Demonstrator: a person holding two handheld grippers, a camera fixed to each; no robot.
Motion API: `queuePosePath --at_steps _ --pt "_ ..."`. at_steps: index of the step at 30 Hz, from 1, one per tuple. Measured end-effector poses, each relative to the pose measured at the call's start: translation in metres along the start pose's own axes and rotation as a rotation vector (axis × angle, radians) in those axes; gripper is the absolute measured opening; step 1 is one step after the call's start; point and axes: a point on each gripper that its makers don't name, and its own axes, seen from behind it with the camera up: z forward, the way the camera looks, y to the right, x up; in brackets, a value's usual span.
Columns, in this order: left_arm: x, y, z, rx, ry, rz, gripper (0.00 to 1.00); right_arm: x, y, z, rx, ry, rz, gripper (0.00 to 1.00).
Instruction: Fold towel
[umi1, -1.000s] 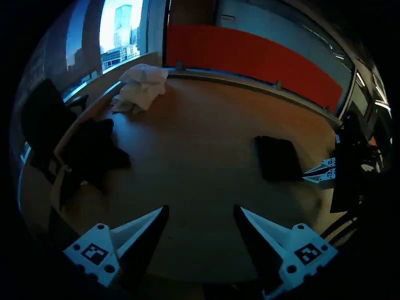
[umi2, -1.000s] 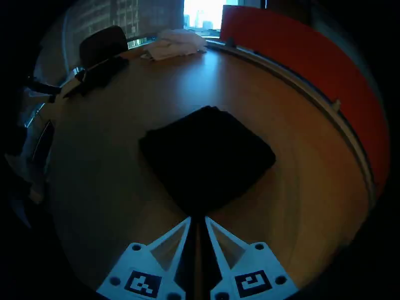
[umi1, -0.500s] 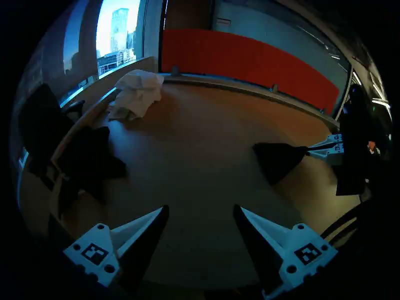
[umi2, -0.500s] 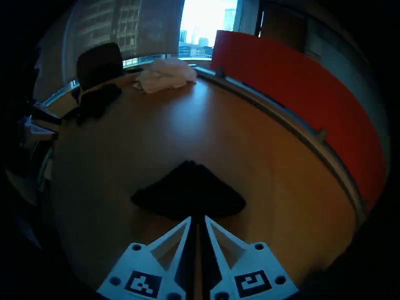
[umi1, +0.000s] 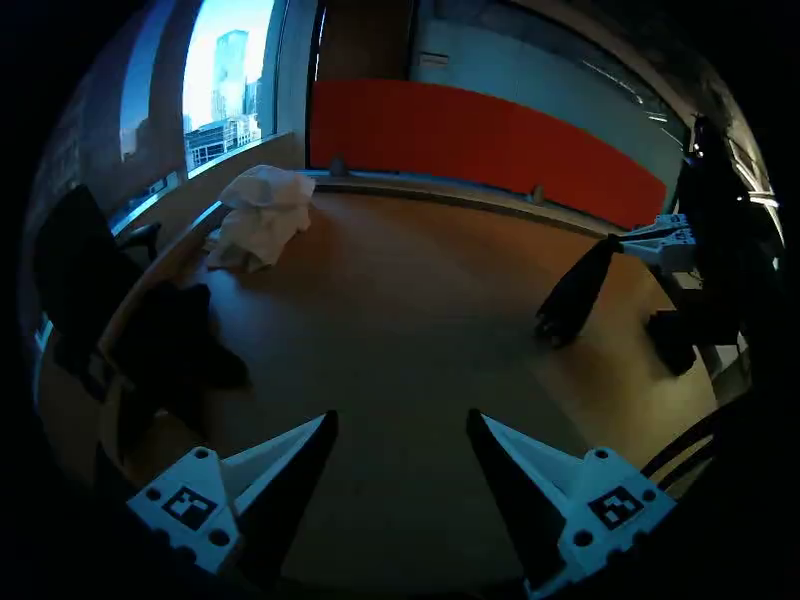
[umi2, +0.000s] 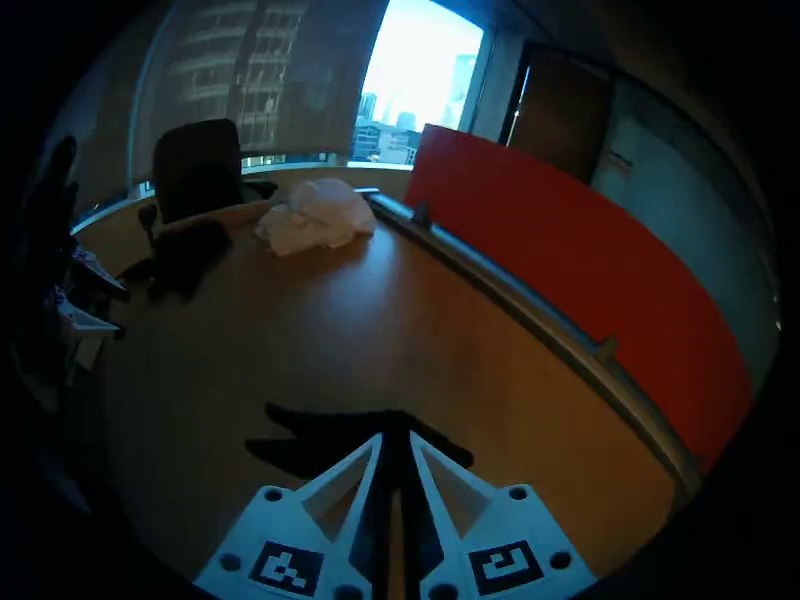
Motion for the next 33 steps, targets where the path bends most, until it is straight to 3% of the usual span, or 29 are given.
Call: queuePosePath --at_steps 11,33 --pt "0.011 0.012 0.008 -0.035 0.012 0.005 0.95 -0.015 0.059 -0.03 -0.081 -0.019 0.035 0.04" --pt "0.021 0.039 0.025 -0.06 -0.013 0.031 0.96 -0.097 0.185 -0.093 -0.216 -0.128 0.105 0.04"
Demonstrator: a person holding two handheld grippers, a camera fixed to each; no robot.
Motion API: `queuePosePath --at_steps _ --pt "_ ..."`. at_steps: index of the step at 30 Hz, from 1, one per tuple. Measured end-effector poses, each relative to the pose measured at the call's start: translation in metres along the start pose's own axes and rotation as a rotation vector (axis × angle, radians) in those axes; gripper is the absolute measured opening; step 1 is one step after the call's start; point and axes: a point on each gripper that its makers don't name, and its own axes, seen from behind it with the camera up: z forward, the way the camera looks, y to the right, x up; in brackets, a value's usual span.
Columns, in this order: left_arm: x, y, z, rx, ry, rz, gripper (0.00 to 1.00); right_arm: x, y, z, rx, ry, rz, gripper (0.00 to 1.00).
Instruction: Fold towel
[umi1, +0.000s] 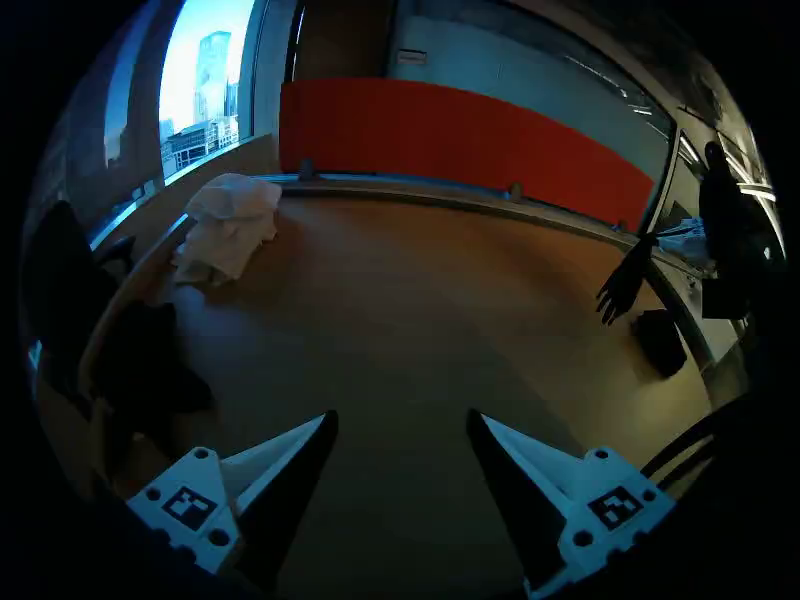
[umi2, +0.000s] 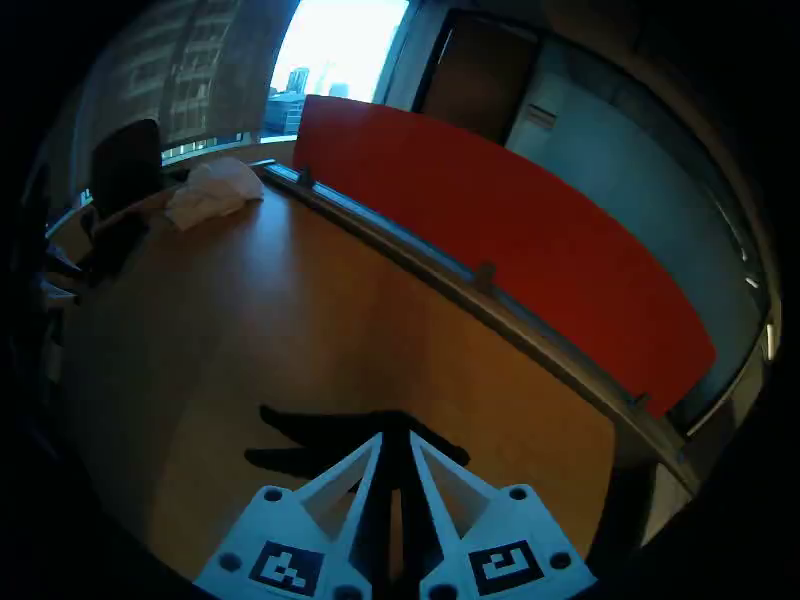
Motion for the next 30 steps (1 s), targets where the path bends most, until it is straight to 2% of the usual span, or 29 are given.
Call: queuePosePath --at_steps 20,24,30 --pt "0.007 0.02 0.011 -0.006 -0.019 0.025 0.95 -0.062 0.108 -0.024 -0.117 -0.1 0.033 0.04" --pt "0.008 0.024 0.013 -0.011 -0.02 0.033 0.95 -0.074 0.121 -0.03 -0.131 -0.121 0.048 0.04" --pt "0.008 0.03 0.014 -0.02 -0.027 0.04 0.95 -0.092 0.129 -0.038 -0.144 -0.14 0.069 0.04"
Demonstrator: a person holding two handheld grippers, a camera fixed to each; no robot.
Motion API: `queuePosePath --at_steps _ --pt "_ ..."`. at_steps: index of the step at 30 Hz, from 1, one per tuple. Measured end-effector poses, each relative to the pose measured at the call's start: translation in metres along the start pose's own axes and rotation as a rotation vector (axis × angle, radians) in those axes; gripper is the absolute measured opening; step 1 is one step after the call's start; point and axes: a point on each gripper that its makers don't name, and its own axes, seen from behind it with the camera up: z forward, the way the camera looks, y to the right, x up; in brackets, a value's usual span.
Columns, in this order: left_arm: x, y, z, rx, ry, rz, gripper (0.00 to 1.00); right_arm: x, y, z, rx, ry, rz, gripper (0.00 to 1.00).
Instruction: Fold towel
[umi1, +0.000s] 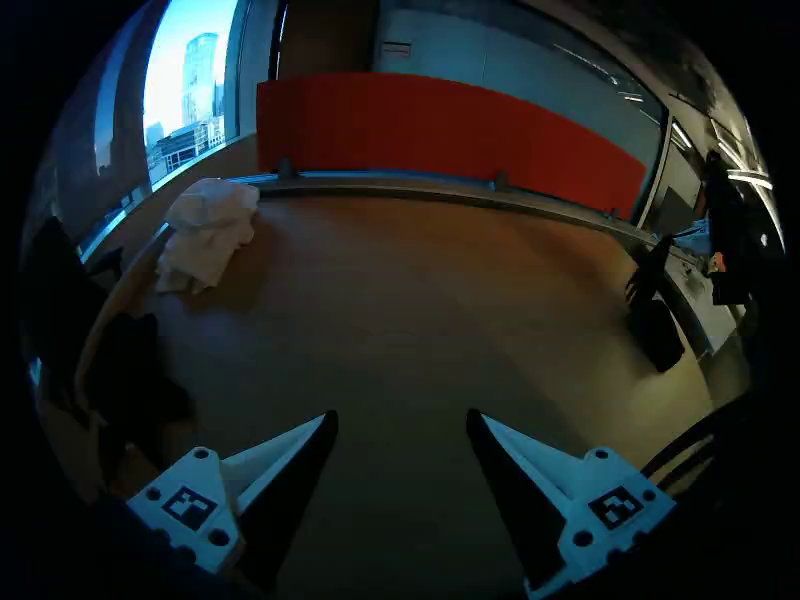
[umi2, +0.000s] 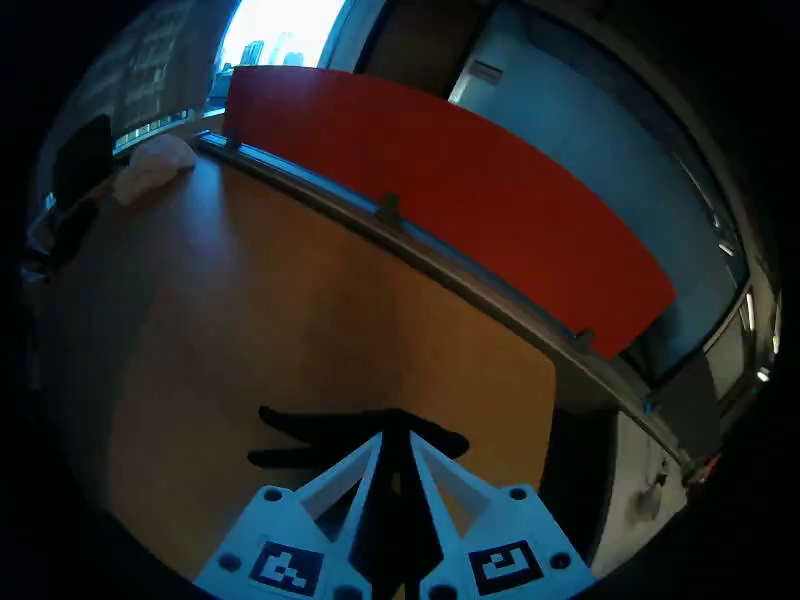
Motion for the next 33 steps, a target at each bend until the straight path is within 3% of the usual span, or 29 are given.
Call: queuePosePath --at_steps 15,33 --pt "0.008 0.01 0.001 -0.023 0.011 0.02 0.95 -0.041 0.001 -0.025 -0.016 -0.037 0.023 0.04" --pt "0.005 0.01 -0.005 -0.034 0.017 0.031 0.95 -0.116 -0.011 -0.054 -0.035 -0.136 0.075 0.04"
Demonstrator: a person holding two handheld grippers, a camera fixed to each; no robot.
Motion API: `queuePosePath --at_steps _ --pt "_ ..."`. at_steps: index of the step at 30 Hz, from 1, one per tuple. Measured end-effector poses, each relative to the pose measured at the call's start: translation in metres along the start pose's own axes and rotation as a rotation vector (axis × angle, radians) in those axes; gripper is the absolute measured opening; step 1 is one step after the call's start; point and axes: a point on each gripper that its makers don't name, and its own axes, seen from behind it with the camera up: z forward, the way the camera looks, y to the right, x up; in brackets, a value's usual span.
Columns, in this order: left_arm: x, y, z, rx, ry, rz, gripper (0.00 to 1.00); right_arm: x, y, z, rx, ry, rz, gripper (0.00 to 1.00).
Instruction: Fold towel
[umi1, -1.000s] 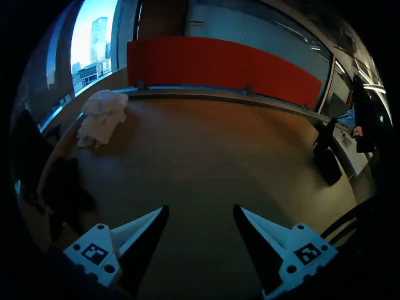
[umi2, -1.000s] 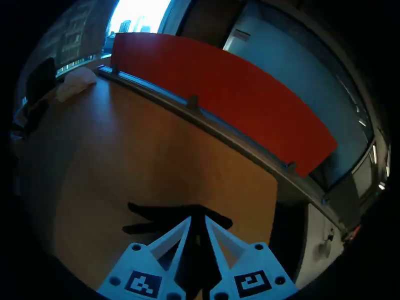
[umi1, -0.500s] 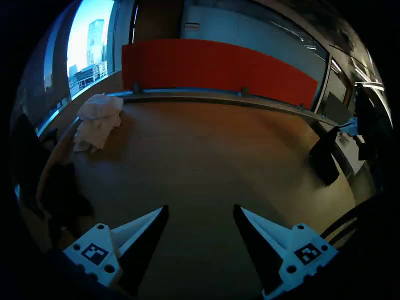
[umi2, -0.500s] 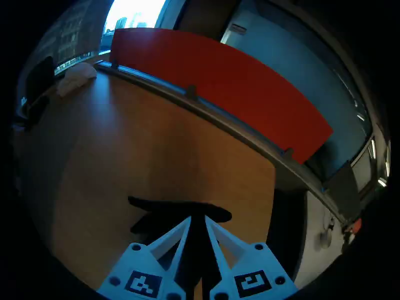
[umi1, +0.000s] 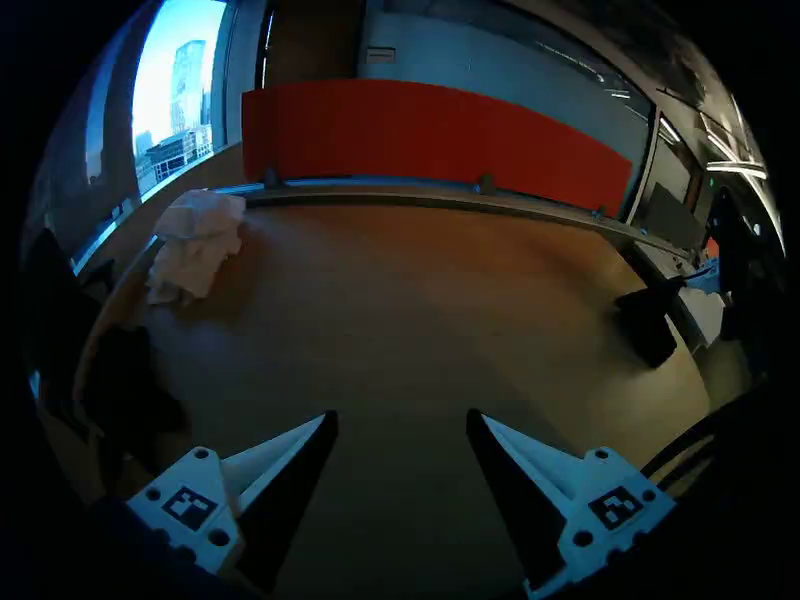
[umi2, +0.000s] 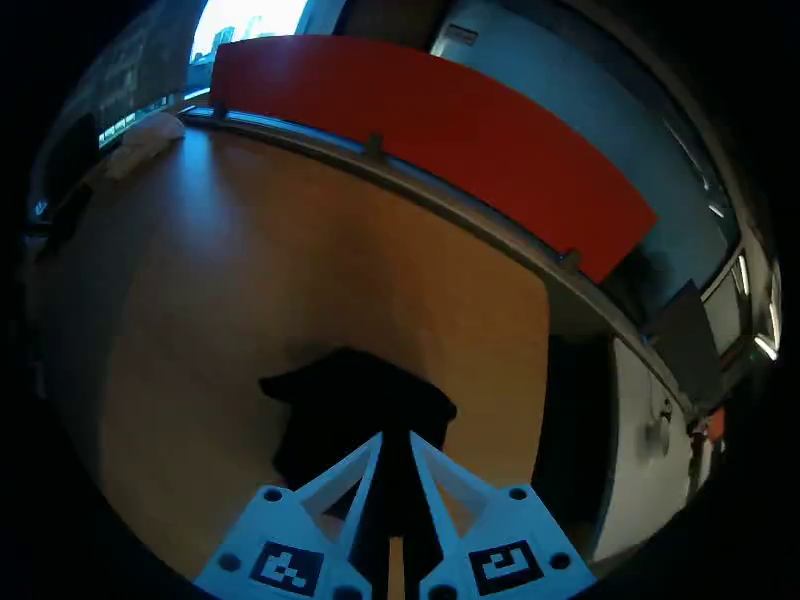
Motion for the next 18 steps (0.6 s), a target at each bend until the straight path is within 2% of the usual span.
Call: queuePosePath --at_steps 18 --pt "-0.003 0.0 -0.004 -0.001 -0.005 0.022 0.95 -0.081 0.013 0.009 -0.018 -0.153 0.041 0.04"
